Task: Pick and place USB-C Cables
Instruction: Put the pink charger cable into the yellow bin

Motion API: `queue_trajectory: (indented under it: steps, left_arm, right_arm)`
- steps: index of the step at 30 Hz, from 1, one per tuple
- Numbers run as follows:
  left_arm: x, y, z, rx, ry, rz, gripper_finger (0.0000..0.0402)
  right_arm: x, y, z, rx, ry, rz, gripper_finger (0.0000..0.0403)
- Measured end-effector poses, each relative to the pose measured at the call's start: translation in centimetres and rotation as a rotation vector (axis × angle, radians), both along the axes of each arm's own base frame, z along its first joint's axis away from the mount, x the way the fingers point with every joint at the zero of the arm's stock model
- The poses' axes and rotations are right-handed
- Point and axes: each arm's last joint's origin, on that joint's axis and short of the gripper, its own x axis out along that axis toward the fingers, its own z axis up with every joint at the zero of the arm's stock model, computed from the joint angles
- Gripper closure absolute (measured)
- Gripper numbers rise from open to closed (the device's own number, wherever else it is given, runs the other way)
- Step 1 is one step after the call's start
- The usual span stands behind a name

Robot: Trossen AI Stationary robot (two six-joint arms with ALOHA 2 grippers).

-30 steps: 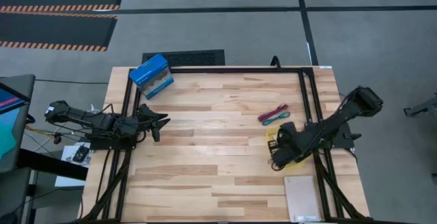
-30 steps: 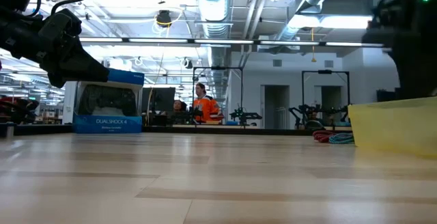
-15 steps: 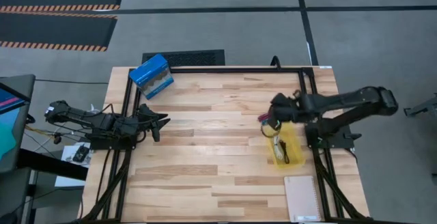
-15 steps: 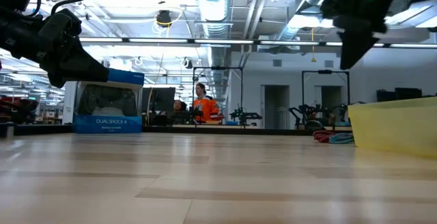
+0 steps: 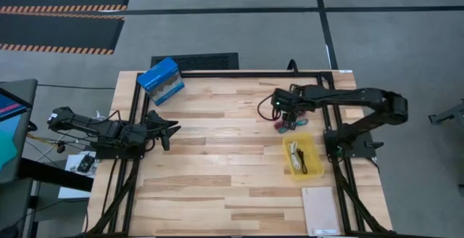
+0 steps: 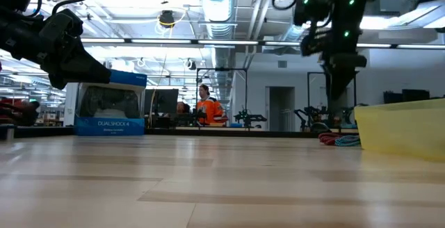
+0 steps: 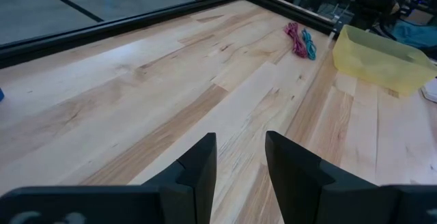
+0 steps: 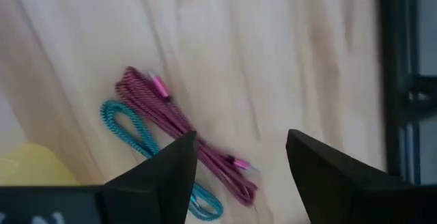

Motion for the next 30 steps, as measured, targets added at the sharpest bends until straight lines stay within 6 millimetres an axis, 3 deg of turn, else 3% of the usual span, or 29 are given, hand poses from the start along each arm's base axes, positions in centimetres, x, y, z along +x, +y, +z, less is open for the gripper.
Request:
queue_trajectory:
  steps: [10, 21, 30]
  left_arm:
    - [0.0, 0.0, 0.0, 0.000, 0.000, 0.000, 0.0288]
    - [0.0, 0.0, 0.0, 0.000, 0.000, 0.000, 0.0288]
    - [0.0, 0.0, 0.0, 0.000, 0.000, 0.000, 0.0288]
  right_arm:
    - [2.2, -0.4, -4.4, 0.121, 0.138, 0.103, 0.0158]
    - [-0.8, -1.2, -8.2, 0.145, 0.178, 0.112, 0.0158]
    - [-1.4, -2.5, -9.0, 0.205, 0.117, 0.081, 0.0159]
